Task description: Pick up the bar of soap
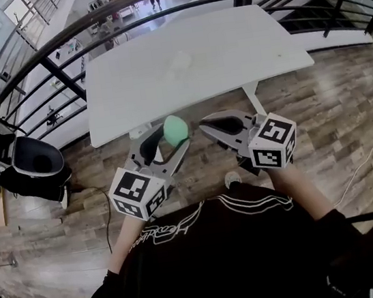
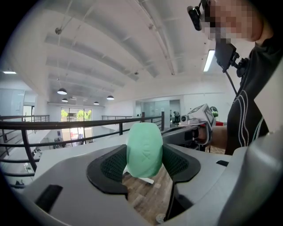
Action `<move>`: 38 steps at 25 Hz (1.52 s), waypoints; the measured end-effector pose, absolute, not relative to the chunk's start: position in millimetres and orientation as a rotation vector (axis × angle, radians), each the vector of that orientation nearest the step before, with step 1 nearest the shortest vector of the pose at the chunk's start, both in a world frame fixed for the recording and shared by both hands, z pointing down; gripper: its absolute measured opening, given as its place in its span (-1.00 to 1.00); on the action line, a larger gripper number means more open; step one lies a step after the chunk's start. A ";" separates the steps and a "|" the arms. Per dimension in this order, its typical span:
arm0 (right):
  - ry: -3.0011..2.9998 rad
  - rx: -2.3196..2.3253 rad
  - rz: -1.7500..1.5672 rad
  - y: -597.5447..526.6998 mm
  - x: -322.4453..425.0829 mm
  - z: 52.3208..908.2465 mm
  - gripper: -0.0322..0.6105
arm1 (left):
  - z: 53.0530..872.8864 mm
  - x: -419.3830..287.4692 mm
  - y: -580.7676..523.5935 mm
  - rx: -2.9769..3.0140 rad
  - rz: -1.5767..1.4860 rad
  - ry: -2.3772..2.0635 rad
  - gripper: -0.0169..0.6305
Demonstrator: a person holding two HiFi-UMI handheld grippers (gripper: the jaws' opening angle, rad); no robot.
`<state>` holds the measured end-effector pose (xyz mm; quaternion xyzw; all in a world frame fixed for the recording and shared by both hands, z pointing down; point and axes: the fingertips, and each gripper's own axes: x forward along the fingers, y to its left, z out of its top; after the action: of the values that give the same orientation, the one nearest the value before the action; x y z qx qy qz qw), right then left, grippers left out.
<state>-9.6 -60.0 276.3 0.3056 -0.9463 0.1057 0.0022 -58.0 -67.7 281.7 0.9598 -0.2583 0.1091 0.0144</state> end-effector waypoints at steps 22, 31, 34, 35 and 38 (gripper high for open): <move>-2.952 0.897 0.401 -33.4 50.9 273.7 -0.85 | 277.2 7.3 -34.2 2.916 0.309 -0.810 -0.15; -2.960 0.890 0.401 -16.5 76.2 273.8 -0.85 | 278.0 33.6 -21.2 2.918 0.326 -0.815 -0.15; -2.961 0.900 0.406 -15.2 80.6 274.1 -0.85 | 279.3 37.9 -19.6 2.919 0.339 -0.808 -0.15; -2.962 0.901 0.406 -15.6 81.2 274.1 -0.85 | 279.3 38.4 -19.8 2.921 0.340 -0.807 -0.15; -2.965 0.904 0.402 -17.5 85.0 272.6 -0.85 | 279.1 42.6 -21.0 2.926 0.343 -0.797 -0.15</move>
<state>85.0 -17.5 272.6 0.2893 -0.9485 0.1287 0.0079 42.6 -21.0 279.1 0.9578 -0.2609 0.1123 0.0447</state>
